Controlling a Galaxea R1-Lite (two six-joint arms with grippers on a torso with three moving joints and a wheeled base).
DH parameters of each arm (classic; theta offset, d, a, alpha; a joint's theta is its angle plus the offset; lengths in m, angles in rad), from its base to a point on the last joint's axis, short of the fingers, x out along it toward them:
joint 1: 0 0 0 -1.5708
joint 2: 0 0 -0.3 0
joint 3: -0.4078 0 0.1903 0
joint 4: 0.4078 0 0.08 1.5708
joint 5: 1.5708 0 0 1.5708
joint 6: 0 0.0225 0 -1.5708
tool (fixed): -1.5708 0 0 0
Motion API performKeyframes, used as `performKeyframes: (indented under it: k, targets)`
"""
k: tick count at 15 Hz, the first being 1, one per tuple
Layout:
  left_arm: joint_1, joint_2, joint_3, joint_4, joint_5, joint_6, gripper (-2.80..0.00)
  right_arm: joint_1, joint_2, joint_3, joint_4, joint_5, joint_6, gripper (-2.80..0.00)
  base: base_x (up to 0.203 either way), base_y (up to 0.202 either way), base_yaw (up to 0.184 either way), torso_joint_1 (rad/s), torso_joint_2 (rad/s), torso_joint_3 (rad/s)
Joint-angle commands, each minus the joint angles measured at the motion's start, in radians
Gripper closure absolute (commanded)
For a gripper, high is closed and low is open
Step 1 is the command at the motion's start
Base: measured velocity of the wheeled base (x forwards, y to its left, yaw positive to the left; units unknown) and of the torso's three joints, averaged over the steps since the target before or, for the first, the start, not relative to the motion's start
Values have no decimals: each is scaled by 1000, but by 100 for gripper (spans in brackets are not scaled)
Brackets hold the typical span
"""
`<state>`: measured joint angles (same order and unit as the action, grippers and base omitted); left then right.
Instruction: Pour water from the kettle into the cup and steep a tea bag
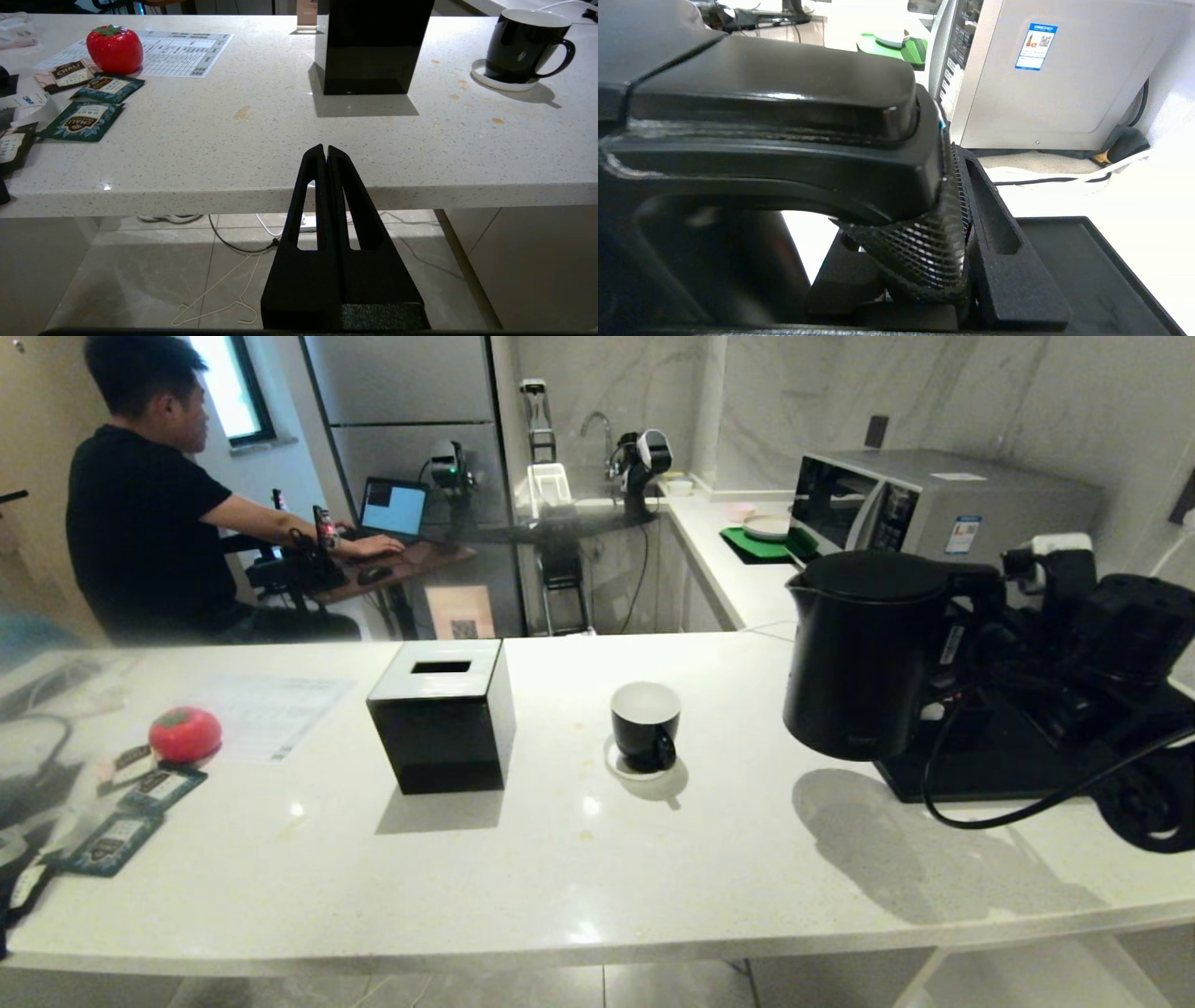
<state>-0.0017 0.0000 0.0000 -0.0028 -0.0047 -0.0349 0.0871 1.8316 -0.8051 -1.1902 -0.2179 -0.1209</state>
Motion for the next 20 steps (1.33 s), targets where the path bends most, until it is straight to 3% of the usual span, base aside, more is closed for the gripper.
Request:
performKeyframes:
  k: [1, 20]
  targets:
    - [0, 0, 0, 0, 0, 0, 0, 5, 15, -24, 2, 0, -14, 0, 0, 0, 0, 0, 0, 0]
    - [-1, 0, 0, 0, 0, 0, 0, 137, 116, -275, 229, -3, -242, 0, 0, 0, 0, 0, 0, 0]
